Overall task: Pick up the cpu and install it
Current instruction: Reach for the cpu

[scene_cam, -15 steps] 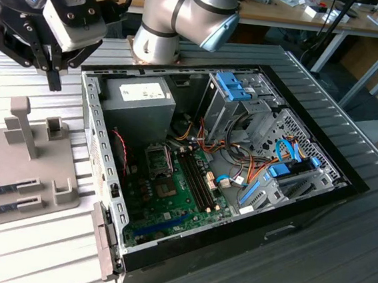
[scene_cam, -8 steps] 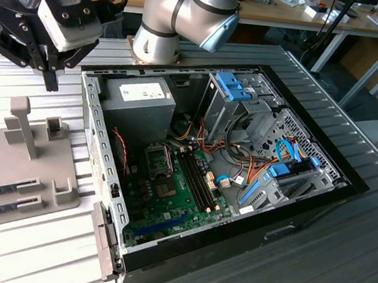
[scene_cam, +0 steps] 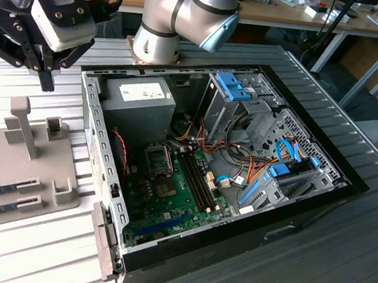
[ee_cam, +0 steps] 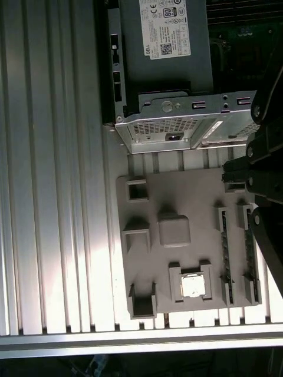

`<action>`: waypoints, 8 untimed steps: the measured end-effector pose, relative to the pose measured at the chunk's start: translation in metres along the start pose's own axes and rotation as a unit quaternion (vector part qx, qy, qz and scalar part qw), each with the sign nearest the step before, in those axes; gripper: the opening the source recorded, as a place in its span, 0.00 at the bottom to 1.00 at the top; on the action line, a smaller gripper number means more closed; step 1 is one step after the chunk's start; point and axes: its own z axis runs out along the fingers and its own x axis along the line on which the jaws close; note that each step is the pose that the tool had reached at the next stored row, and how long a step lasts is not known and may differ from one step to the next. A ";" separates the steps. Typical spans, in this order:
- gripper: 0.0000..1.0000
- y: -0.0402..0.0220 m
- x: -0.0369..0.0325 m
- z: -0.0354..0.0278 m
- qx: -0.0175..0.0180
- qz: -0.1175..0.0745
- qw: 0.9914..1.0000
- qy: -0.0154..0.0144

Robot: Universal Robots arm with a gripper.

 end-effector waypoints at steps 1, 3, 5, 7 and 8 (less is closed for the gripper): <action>0.11 0.0000 0.0005 0.0000 0.000 0.000 1.000 0.000; 0.11 -0.0001 0.0018 0.0000 0.000 0.000 1.000 0.000; 0.11 -0.0002 0.0027 0.0000 0.000 0.000 1.000 0.000; 0.11 -0.0004 0.0048 -0.0001 0.000 0.000 1.000 0.000; 0.11 -0.0004 0.0057 -0.0001 0.000 0.000 1.000 0.000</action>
